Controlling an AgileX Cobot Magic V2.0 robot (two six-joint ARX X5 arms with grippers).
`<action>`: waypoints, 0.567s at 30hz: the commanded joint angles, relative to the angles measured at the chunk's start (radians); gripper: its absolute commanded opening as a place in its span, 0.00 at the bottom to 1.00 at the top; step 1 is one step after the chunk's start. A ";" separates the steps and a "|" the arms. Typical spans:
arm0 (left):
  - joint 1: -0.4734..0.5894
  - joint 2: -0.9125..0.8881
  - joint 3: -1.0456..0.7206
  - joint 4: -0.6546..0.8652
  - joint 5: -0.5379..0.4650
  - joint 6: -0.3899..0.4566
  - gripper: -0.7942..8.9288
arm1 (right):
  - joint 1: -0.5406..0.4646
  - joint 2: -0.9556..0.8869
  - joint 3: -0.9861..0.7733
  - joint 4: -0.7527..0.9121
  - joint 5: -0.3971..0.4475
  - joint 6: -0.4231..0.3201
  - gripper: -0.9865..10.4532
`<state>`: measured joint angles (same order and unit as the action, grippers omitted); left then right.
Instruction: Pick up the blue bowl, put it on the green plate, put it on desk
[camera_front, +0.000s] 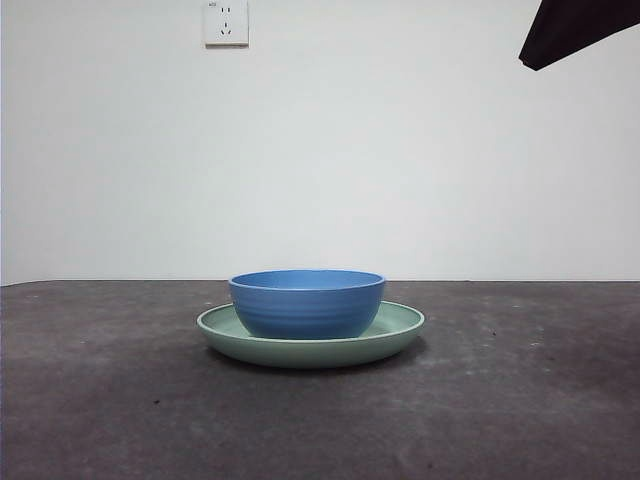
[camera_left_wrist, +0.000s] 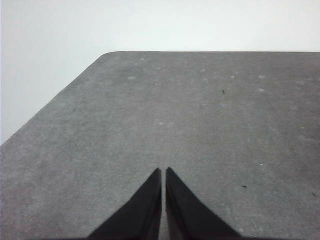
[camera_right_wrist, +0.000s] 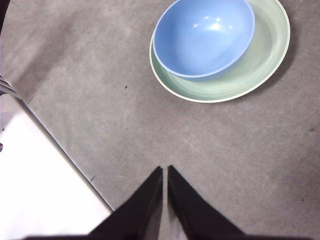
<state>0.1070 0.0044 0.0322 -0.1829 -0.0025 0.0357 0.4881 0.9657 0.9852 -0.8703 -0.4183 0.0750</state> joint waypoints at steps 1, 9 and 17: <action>0.003 -0.002 -0.020 -0.006 -0.001 -0.003 0.10 | 0.006 0.006 0.017 0.010 0.000 -0.012 0.09; 0.003 -0.002 -0.020 -0.006 -0.001 -0.003 0.10 | -0.144 -0.136 0.003 0.058 0.015 -0.108 0.09; 0.003 -0.002 -0.020 -0.006 -0.001 -0.003 0.10 | -0.468 -0.449 -0.198 0.367 0.038 -0.114 0.09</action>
<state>0.1074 0.0044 0.0322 -0.1829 -0.0025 0.0357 0.0395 0.5331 0.8005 -0.5270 -0.3847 -0.0238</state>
